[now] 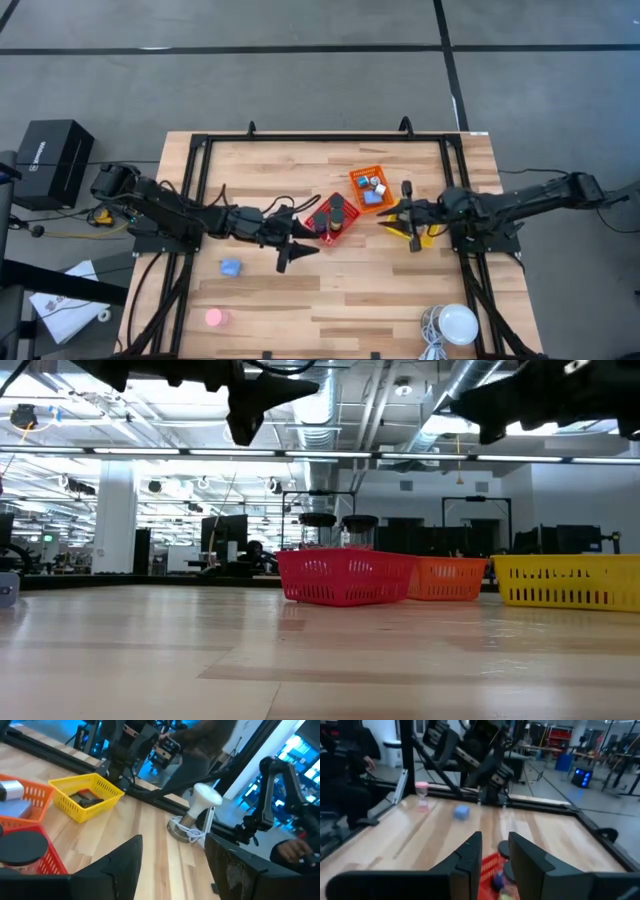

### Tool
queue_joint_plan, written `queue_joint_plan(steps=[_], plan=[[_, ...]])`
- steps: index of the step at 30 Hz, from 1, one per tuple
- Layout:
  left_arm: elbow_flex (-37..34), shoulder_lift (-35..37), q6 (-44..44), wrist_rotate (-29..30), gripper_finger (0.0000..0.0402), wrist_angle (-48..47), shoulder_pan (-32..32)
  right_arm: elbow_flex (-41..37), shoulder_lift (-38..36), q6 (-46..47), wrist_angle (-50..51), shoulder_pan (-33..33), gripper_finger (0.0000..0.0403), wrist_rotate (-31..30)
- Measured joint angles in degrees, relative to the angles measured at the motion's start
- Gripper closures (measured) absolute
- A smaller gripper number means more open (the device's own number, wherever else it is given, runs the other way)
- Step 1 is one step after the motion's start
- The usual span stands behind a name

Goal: Pick & Place Office items
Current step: Put the blue charger adapter into the orange bin

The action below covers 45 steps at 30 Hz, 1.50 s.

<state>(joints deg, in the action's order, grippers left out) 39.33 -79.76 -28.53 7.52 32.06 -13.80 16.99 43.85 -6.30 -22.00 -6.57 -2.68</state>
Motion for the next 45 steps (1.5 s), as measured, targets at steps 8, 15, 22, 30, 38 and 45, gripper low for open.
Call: queue_joint_plan(steps=[8, 15, 22, 30, 38, 45], plan=[[3.12, -0.07, 7.28, 0.51, 0.0199, -0.43, 0.00, -0.13, 6.72, -3.05, -5.20, 1.82, 0.0316, -0.43], [6.87, -0.07, 13.27, 1.28, 0.0199, -15.85, -0.04, -0.11, 12.63, -1.61, -8.80, 2.96, 0.0304, -0.20], [6.96, 1.05, 16.63, 2.96, 0.0199, -32.16, -0.04, 1.11, 17.45, -1.68, -8.63, 3.00, 0.0230, -0.26], [6.93, 5.20, 14.62, 3.15, 0.0199, -45.36, -1.52, 3.76, 22.22, -1.66, -8.50, 2.91, 0.0167, -0.29], [6.88, 8.15, 5.65, 3.10, 0.0205, -60.55, -5.57, 3.89, 26.10, -1.64, -8.29, 2.92, 0.0163, -0.22], [6.88, 5.91, 1.46, 3.22, 0.0177, -66.86, -9.21, 3.91, 26.58, -1.75, -8.45, 2.48, 0.0163, 0.27]])
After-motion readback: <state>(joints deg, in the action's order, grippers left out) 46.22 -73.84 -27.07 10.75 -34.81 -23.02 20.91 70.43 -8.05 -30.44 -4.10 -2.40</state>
